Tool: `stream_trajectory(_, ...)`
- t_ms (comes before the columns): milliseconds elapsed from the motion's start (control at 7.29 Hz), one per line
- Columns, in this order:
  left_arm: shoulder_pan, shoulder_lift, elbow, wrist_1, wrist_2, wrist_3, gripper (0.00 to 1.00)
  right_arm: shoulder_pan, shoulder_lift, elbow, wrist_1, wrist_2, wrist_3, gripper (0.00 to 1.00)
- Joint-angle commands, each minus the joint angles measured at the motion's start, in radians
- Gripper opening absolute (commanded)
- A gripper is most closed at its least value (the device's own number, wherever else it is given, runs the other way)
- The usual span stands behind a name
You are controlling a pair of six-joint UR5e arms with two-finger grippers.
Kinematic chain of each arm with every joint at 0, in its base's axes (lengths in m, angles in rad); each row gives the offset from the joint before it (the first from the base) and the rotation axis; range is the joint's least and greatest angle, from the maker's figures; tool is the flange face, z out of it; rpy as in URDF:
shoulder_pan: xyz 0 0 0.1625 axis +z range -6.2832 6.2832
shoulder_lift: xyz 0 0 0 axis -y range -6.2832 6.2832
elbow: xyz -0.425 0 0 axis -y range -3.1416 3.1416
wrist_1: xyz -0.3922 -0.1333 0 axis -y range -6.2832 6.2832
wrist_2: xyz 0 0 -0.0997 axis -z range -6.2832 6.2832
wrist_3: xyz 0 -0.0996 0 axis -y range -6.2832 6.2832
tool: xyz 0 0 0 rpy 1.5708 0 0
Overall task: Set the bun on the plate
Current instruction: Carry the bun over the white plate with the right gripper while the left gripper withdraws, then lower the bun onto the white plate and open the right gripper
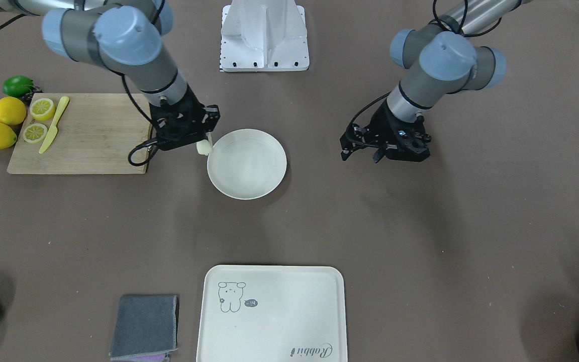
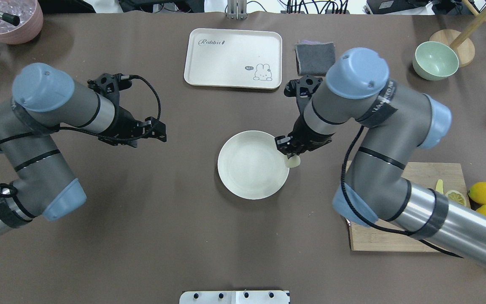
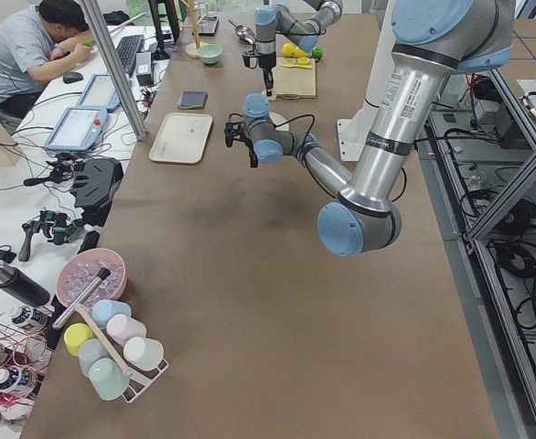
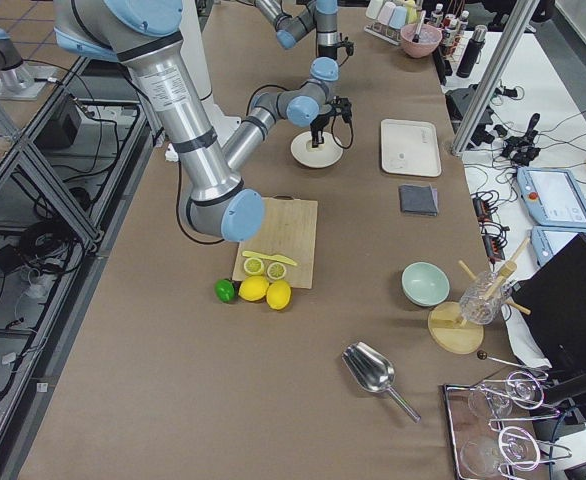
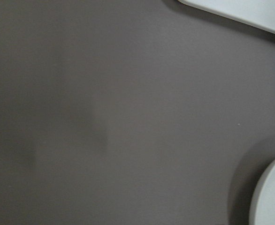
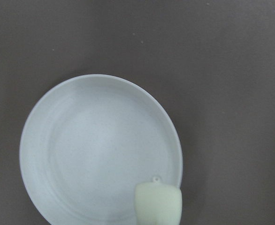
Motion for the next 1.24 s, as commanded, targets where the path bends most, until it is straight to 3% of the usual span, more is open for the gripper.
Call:
stream_trajectory(0, -0.078, 0.072, -0.036, 0.0, -0.074, 0.052, 0.9, -0.042, 0.121, -0.158, 0.008, -0.055, 0.05, 0.0)
stream_trajectory(275, -0.082, 0.112, -0.087, 0.003, -0.076, 0.05, 0.9, -0.066, 0.132, -0.254, 0.078, -0.084, 0.061, 0.0)
stream_trajectory(686, -0.082, 0.114, -0.085, 0.004, -0.076, 0.05, 0.9, -0.088, 0.126, -0.267, 0.097, -0.084, 0.108, 0.0)
stream_trajectory(961, -0.082, 0.115, -0.087, 0.004, -0.074, 0.049, 0.9, -0.098, 0.126, -0.273, 0.095, -0.084, 0.107, 0.11)
stream_trajectory(1098, -0.082, 0.117, -0.088, 0.004, -0.074, 0.049, 0.9, -0.102, 0.126, -0.273, 0.097, -0.084, 0.107, 0.23)
